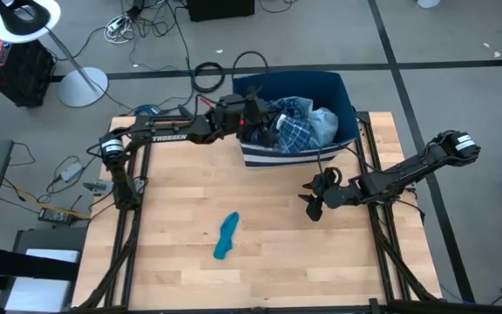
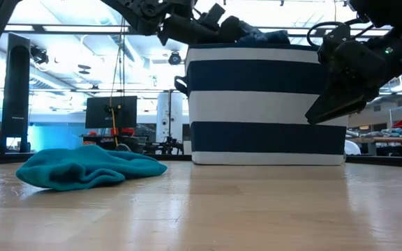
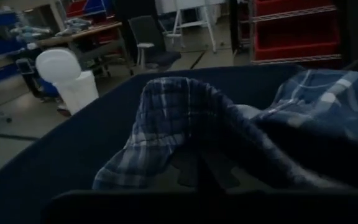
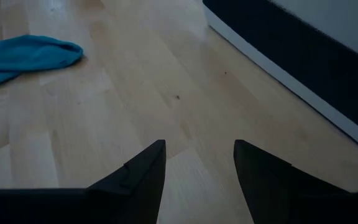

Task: Sort clothes
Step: Put the blue shirt into the blue laundry bin

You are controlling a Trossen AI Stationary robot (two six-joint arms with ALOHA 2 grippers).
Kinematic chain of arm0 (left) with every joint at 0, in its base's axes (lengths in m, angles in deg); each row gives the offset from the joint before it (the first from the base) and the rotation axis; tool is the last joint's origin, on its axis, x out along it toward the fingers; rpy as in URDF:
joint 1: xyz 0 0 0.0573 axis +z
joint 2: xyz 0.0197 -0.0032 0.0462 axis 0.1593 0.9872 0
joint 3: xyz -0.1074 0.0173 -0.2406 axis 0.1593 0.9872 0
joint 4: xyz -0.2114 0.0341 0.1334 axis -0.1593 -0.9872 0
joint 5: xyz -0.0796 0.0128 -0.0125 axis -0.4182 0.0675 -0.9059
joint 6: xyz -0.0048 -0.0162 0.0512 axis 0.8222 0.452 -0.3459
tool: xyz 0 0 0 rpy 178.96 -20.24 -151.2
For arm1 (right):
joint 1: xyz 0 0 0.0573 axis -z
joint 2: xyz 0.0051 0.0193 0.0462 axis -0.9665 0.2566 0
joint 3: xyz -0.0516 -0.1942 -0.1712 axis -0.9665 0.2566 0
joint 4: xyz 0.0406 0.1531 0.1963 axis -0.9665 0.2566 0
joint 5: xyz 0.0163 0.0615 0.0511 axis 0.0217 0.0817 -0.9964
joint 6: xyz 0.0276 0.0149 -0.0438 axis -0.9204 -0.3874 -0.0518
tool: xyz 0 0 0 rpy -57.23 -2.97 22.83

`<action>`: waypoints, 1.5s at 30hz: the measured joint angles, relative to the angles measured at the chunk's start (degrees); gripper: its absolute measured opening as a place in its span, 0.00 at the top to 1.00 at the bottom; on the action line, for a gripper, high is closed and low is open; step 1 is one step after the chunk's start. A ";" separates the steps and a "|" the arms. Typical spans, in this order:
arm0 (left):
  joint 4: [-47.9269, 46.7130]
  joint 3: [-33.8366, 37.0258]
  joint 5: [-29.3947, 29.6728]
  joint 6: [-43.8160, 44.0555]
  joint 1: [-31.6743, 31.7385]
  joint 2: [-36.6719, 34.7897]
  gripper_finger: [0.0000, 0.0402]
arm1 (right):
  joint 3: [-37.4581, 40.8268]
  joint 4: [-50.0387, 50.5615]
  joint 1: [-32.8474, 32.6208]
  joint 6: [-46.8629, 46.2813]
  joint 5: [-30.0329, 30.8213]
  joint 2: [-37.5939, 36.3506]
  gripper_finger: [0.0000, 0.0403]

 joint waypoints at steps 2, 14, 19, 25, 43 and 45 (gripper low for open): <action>0.76 0.15 -0.25 2.18 0.30 0.00 1.00 | 0.00 0.03 0.02 -0.01 0.00 0.01 0.53; -4.63 0.09 -1.00 4.39 3.22 1.70 1.00 | 0.00 0.03 0.02 0.01 -0.01 0.01 0.53; -7.38 -0.40 -3.66 7.00 4.11 4.78 1.00 | -0.02 -0.11 0.02 0.32 0.05 0.01 0.53; -7.57 -0.47 -5.57 7.55 4.15 6.09 1.00 | -0.02 -0.03 0.04 0.39 0.63 0.01 0.53; -19.13 -17.68 -10.05 -4.78 2.71 6.21 1.00 | -0.02 0.01 0.07 1.18 0.61 -0.01 0.53; -21.75 -17.68 -9.90 -4.74 2.77 6.21 1.00 | -0.02 -0.07 0.07 1.22 0.62 -0.01 0.53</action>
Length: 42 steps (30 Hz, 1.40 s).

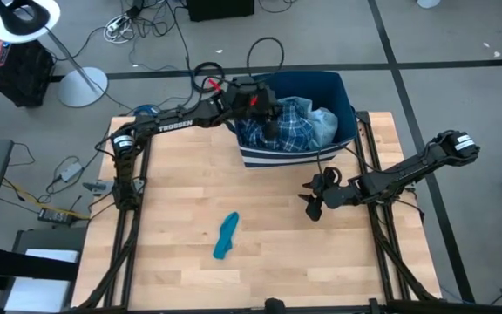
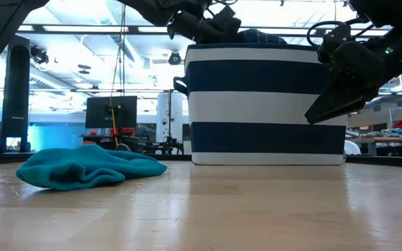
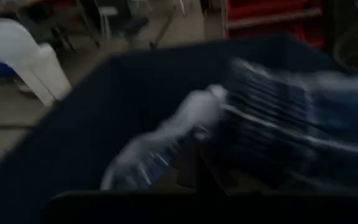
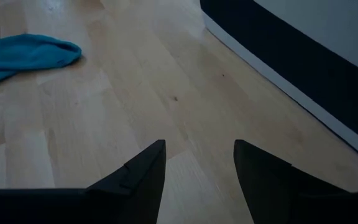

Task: Sort clothes
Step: Put the blue shirt into the blue laundry bin

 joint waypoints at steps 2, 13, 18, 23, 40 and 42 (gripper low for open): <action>-3.19 -0.05 -0.07 0.06 0.15 0.25 1.00 | 0.00 0.01 0.00 0.10 -0.01 0.02 0.53; -12.48 -3.15 0.59 4.48 0.31 10.65 1.00 | 0.00 -0.18 2.52 0.81 0.01 0.00 0.53; -18.53 -8.07 0.59 4.53 0.31 14.77 1.00 | 0.00 -0.42 3.65 1.79 -0.01 0.00 0.53; -20.28 -10.27 0.45 4.51 0.31 14.96 1.00 | 0.00 -0.48 3.72 1.79 -0.26 0.00 0.53; -36.71 -20.26 3.76 4.12 -0.47 9.15 1.00 | 0.00 -0.64 3.69 1.76 -0.29 0.00 0.53; -37.72 -20.26 3.85 4.07 -0.65 8.06 1.00 | 0.00 -0.60 3.69 1.76 -0.31 0.02 0.53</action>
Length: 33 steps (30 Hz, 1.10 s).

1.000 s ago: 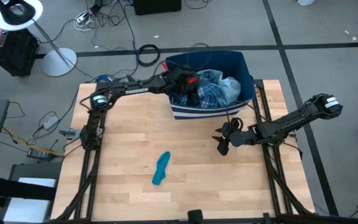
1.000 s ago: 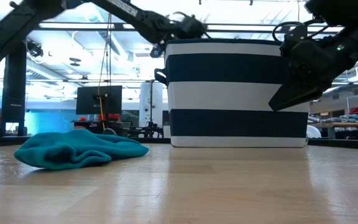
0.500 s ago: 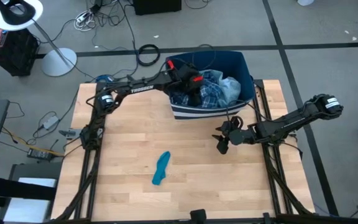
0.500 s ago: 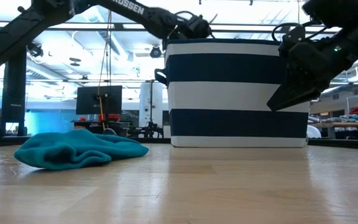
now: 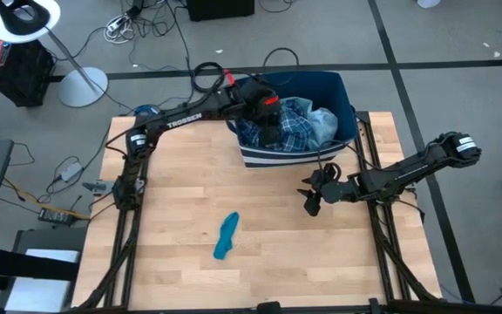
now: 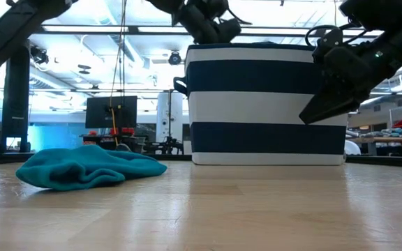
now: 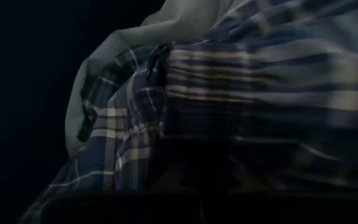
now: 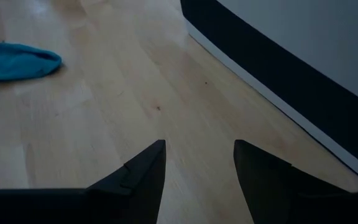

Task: Sort clothes
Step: Put the blue shirt into the blue laundry bin, then put the blue sock into the blue laundry bin

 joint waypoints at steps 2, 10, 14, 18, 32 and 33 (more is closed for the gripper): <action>-0.89 0.00 0.03 -0.21 -0.26 -0.94 1.00 | 0.00 -0.39 -0.02 0.00 -0.02 -0.02 0.53; -1.91 0.00 2.37 -0.81 -2.01 -5.45 1.00 | 0.00 -0.43 -0.02 0.31 -0.01 -0.02 0.53; -1.64 0.00 2.46 -0.93 -3.99 -8.70 1.00 | 0.00 -0.40 -0.02 0.33 0.00 -0.02 0.53; -1.00 1.06 2.75 -1.49 -6.66 -12.46 1.00 | 0.00 -0.39 -0.07 0.33 -0.05 -0.02 0.53; 18.50 39.19 9.24 1.15 -14.65 -43.06 1.00 | 0.00 -1.96 -0.07 0.41 -1.32 -0.02 0.53; 20.19 42.94 9.34 1.78 -15.09 -45.84 1.00 | 0.00 -2.54 -0.07 0.42 -1.36 -0.02 0.53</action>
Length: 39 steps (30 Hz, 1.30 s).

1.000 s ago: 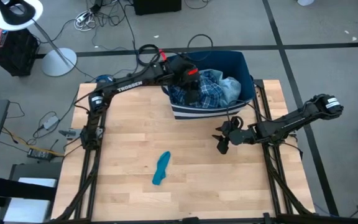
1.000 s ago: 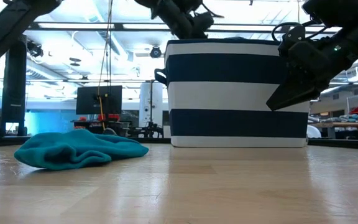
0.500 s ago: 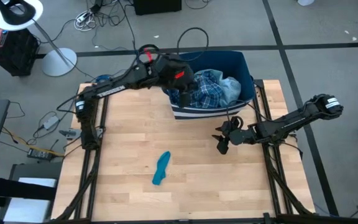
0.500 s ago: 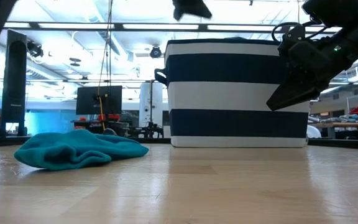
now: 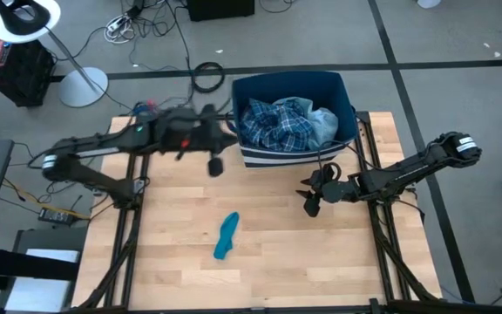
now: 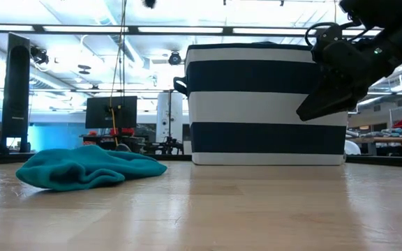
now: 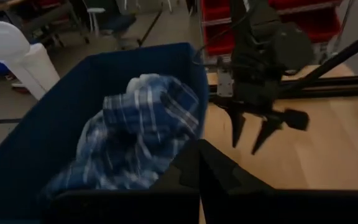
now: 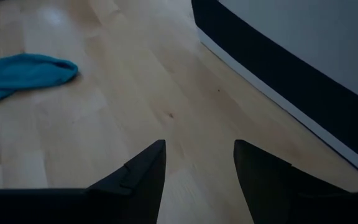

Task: Sort clothes
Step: Put the blue sock into the blue laundry bin

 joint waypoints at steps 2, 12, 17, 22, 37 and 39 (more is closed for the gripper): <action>2.87 6.60 0.38 1.10 -0.86 -5.23 1.00 | 0.00 -0.37 0.00 0.01 -0.09 0.00 0.53; 6.10 26.40 0.41 5.46 -3.38 -24.39 1.00 | 0.00 -7.68 0.00 0.02 -0.19 0.02 0.53; 7.24 32.02 0.40 6.12 -3.77 -28.99 1.00 | -0.06 -16.90 0.00 4.42 -0.66 0.47 0.53; 10.90 39.47 0.41 6.84 -4.70 -32.39 1.00 | -4.76 -20.58 -0.33 12.65 -3.72 4.29 0.55; 24.50 58.17 0.31 3.40 -5.16 -38.25 1.00 | -29.90 -16.08 -0.48 26.67 -11.24 32.54 0.57; 24.58 58.77 -0.02 3.16 -5.16 -38.20 1.00 | -32.09 -15.77 -0.48 27.02 -11.25 35.45 0.57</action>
